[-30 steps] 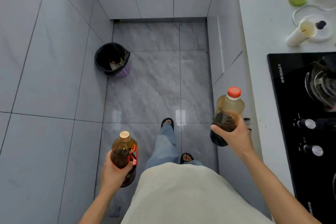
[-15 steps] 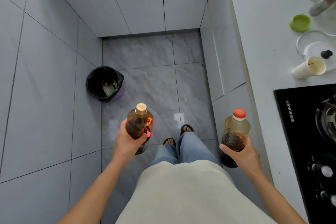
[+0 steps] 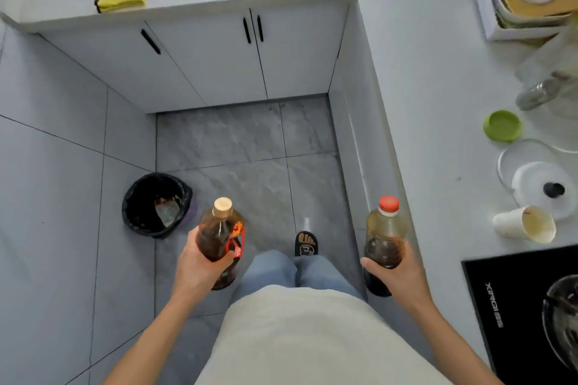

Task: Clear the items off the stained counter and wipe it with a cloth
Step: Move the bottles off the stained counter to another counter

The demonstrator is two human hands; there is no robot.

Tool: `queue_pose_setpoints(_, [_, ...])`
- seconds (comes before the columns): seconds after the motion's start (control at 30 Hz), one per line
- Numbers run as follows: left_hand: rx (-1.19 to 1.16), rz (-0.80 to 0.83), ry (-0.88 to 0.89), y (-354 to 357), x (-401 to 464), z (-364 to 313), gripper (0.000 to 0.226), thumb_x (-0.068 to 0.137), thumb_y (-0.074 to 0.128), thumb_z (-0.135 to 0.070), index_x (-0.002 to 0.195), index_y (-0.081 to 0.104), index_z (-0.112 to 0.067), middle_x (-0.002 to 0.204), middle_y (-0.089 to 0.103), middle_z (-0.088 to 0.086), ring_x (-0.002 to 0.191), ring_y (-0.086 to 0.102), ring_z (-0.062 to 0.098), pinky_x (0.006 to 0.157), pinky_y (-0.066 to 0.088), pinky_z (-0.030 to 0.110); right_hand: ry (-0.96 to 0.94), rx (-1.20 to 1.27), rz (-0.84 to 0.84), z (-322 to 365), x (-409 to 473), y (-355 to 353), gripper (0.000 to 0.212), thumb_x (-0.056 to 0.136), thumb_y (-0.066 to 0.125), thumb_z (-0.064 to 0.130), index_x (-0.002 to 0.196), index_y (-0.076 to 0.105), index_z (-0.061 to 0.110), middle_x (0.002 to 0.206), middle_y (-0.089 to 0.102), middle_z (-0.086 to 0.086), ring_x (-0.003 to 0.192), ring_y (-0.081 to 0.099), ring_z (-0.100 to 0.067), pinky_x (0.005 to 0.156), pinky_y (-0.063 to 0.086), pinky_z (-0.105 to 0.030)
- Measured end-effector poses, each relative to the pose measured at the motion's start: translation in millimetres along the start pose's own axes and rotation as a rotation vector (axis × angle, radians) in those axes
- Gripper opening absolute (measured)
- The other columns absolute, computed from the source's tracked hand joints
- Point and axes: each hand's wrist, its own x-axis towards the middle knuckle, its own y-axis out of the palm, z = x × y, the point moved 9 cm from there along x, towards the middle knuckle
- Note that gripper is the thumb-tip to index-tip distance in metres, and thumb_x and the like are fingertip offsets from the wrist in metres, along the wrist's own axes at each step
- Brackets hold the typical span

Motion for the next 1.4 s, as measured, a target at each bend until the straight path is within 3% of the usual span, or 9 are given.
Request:
queue_pose_setpoints(0.1, [0.003,0.008,-0.043,-8,17,-2,0.083,0.062,0.094,-0.048,0.127,0.043,-0.056,0.105,0.063,-0.024,0.105,0.062,0.015,0.087,0.047,0.036,-0.065,-0.004,0.024,61,40,4,0.066,0.066,0.096,0.038,0.119,0.056,0.038,0.106,0.07,0.018,0.099,0.066,-0.002,0.084,0.051,-0.03])
queue_pose_setpoints(0.27, [-0.009,0.023,-0.092,-26,58,-10,0.075,0.055,0.088,-0.059,0.11,0.04,-0.075,0.102,0.063,-0.027,0.101,0.062,0.016,0.085,0.049,0.038,-0.137,-0.005,0.003,152,100,12,0.066,0.066,0.094,0.045,0.119,0.056,0.037,0.104,0.071,0.019,0.096,0.067,0.002,0.074,0.048,-0.015])
queue_pose_setpoints(0.47, [0.014,0.069,-0.1,-49,143,-45,0.083,0.053,0.087,-0.062,0.122,0.041,-0.058,0.108,0.067,-0.019,0.104,0.064,0.017,0.084,0.05,0.037,-0.106,-0.005,-0.025,219,160,29,0.064,0.065,0.093,0.049,0.116,0.055,0.041,0.101,0.068,0.024,0.09,0.064,0.009,0.069,0.044,-0.01])
queue_pose_setpoints(0.67, [0.037,0.087,-0.022,-67,244,-129,0.084,0.062,0.092,-0.051,0.131,0.043,-0.05,0.109,0.065,-0.02,0.107,0.065,0.019,0.087,0.049,0.037,-0.006,0.045,-0.109,236,188,34,0.066,0.058,0.093,0.057,0.111,0.053,0.055,0.1,0.069,0.033,0.092,0.065,0.013,0.074,0.049,-0.017])
queue_pose_setpoints(0.77, [0.063,0.119,0.049,-62,290,-186,0.087,0.065,0.092,-0.048,0.135,0.041,-0.045,0.114,0.066,-0.015,0.107,0.064,0.018,0.088,0.05,0.037,0.082,0.083,-0.159,227,193,30,0.069,0.055,0.093,0.059,0.112,0.055,0.052,0.1,0.072,0.027,0.092,0.067,0.007,0.079,0.054,-0.027])
queue_pose_setpoints(1.0, [0.102,0.215,0.204,-32,378,-306,0.088,0.064,0.089,-0.051,0.137,0.039,-0.048,0.112,0.062,-0.024,0.108,0.061,0.013,0.089,0.05,0.033,0.199,0.138,-0.255,228,201,16,0.072,0.06,0.095,0.048,0.12,0.054,0.046,0.104,0.069,0.027,0.096,0.064,0.008,0.077,0.049,-0.026])
queue_pose_setpoints(1.1, [0.137,0.257,0.253,-15,406,-345,0.089,0.063,0.087,-0.058,0.137,0.039,-0.05,0.113,0.061,-0.026,0.109,0.06,0.011,0.09,0.05,0.035,0.222,0.164,-0.288,241,217,8,0.072,0.062,0.096,0.043,0.117,0.051,0.051,0.102,0.065,0.032,0.093,0.06,0.014,0.073,0.045,-0.017])
queue_pose_setpoints(1.2, [0.18,0.286,0.282,-5,429,-372,0.087,0.063,0.087,-0.059,0.136,0.039,-0.053,0.113,0.061,-0.03,0.108,0.061,0.011,0.088,0.051,0.034,0.256,0.188,-0.275,259,246,1,0.071,0.063,0.094,0.046,0.118,0.05,0.049,0.102,0.066,0.028,0.094,0.059,0.012,0.075,0.046,-0.023])
queue_pose_setpoints(1.4, [0.252,0.292,0.271,-13,457,-401,0.088,0.067,0.091,-0.051,0.137,0.039,-0.05,0.117,0.065,-0.018,0.107,0.062,0.015,0.091,0.051,0.035,0.169,0.199,-0.23,327,322,-17,0.071,0.065,0.093,0.045,0.122,0.052,0.042,0.105,0.066,0.027,0.097,0.062,0.006,0.079,0.048,-0.025])
